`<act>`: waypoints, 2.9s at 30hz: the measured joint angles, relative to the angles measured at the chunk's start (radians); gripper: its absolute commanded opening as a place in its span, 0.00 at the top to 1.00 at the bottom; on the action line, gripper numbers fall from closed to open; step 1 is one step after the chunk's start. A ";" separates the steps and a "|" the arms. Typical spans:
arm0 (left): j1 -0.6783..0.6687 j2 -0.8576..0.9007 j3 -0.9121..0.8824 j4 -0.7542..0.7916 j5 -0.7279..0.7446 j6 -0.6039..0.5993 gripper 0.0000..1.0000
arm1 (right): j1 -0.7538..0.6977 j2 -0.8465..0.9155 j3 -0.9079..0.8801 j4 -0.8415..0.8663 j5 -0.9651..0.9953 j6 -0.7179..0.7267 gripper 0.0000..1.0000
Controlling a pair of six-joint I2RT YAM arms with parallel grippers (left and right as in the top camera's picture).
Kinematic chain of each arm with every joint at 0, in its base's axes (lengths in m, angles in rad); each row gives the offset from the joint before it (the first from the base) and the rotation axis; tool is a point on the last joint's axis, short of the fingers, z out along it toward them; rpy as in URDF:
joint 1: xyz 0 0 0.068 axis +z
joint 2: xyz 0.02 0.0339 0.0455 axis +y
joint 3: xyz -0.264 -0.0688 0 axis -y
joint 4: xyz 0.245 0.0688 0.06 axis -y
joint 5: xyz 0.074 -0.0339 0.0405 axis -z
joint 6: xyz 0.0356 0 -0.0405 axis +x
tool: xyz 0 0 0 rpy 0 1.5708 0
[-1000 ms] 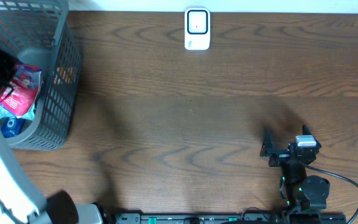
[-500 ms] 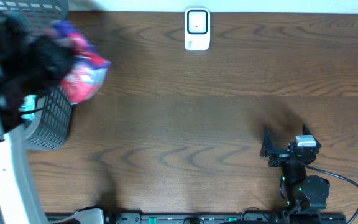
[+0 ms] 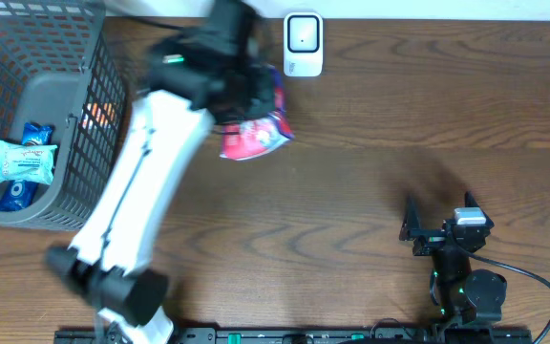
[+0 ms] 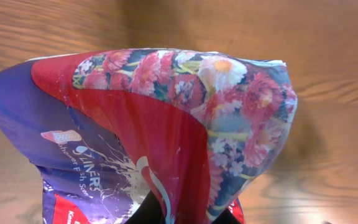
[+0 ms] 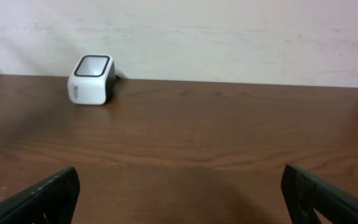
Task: Scan the item barcode
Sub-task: 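Carry the pack to the table near the scanner and release, then return the left gripper to the basket and grasp the mint-green pouch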
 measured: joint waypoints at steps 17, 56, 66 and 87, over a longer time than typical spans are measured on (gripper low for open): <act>-0.198 0.357 -0.006 0.304 -0.048 -0.018 0.76 | 0.000 0.000 0.000 0.000 0.000 0.000 0.01; 0.694 -0.080 0.014 0.179 -0.475 0.001 0.19 | 0.000 0.000 0.000 0.000 0.000 0.000 0.01; 0.866 0.094 0.014 0.153 -0.478 -0.067 0.18 | 0.000 0.000 0.000 0.000 0.000 0.000 0.01; 0.979 0.473 0.008 0.113 -0.475 -0.228 0.41 | 0.000 0.000 0.000 0.000 0.000 0.000 0.01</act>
